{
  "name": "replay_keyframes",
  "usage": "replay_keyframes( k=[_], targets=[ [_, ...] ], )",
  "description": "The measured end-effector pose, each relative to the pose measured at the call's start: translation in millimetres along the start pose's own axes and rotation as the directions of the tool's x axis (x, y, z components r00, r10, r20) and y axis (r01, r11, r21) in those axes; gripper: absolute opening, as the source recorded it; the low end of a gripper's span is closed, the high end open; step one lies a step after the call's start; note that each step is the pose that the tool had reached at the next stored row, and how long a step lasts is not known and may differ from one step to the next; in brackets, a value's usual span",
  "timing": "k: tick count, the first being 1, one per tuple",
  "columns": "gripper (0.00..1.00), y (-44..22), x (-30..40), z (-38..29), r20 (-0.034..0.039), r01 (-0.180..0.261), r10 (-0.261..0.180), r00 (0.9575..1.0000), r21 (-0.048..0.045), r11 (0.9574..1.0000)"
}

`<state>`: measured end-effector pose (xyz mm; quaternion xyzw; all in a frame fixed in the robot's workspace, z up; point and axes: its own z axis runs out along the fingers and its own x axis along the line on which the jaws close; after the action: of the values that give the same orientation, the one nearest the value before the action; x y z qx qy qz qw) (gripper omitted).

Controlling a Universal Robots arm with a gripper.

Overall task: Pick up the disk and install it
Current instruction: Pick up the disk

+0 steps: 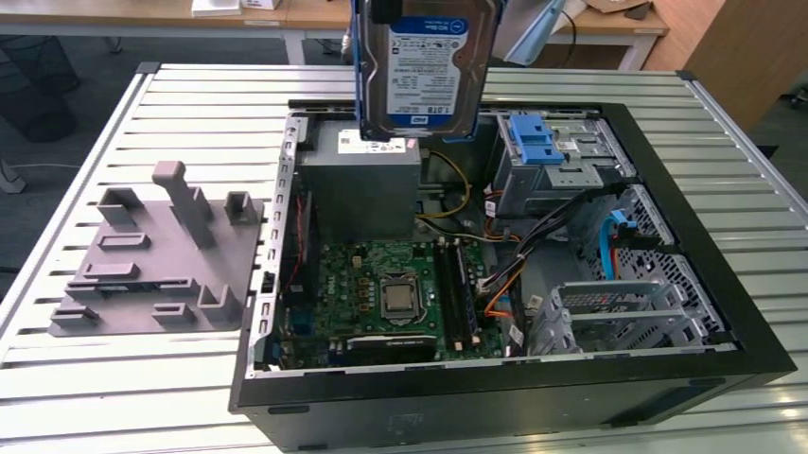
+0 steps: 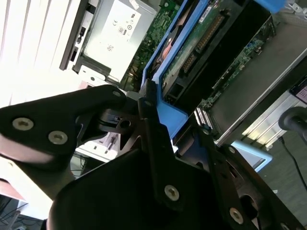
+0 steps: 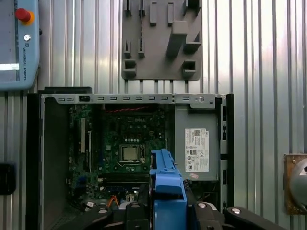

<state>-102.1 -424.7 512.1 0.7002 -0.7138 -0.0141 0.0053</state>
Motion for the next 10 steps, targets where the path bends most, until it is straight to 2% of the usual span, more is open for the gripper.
replay_keyframes(
  k=[10],
  targets=[
    [0.36, -0.4, 0.8, 0.1, -0.0002, 0.000, 0.000, 1.0000, 0.0000, 1.0000]
  ],
)
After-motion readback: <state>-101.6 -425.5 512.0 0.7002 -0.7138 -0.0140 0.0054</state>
